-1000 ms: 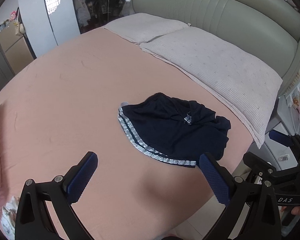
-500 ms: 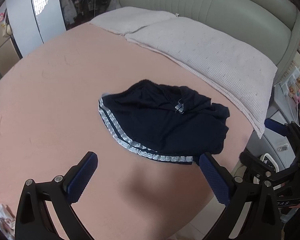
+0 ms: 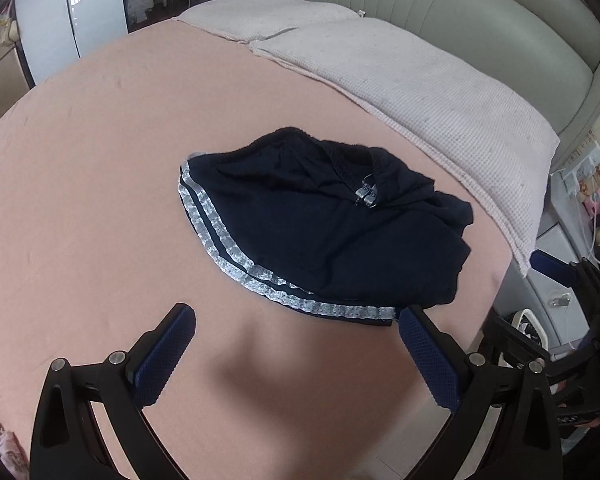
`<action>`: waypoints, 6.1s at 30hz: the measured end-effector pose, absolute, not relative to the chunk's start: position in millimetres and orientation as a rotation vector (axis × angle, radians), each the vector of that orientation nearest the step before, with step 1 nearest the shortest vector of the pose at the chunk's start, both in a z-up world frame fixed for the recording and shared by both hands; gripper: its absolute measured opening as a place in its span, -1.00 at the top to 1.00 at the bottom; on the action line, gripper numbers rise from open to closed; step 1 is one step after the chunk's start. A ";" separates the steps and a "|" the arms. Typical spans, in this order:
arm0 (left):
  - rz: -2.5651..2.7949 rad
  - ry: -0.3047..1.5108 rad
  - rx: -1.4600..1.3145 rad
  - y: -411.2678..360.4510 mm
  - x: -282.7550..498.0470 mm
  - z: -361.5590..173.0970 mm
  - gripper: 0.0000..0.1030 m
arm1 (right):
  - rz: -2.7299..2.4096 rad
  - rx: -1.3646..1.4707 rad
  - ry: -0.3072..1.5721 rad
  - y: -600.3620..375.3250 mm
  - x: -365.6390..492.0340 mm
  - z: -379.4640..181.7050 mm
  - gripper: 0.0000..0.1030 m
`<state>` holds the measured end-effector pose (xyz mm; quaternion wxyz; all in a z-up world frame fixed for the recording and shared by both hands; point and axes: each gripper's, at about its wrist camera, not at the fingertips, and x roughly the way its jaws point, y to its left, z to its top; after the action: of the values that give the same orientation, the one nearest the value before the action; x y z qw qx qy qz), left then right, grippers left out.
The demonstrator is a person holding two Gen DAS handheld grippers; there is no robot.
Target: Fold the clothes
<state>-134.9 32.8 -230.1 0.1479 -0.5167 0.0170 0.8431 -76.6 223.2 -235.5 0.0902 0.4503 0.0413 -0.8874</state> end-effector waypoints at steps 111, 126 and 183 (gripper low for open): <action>2.443 -0.319 -1.426 -99.0 -247.7 -304.0 -1.00 | -2.645 0.870 1.219 129.0 -172.4 -301.7 -0.53; 2.554 -0.103 -1.348 -69.5 -248.5 -315.6 -1.00 | -2.676 0.885 1.169 130.9 -168.2 -314.6 -0.44; 2.611 0.272 -1.204 -20.8 -218.7 -308.8 0.78 | -2.666 0.898 1.262 104.2 -149.4 -337.5 0.71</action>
<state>-218.7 -20.8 -308.8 0.1263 -0.4136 0.0933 0.8968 -149.4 104.2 -337.5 0.0289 0.2912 0.4092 -0.8642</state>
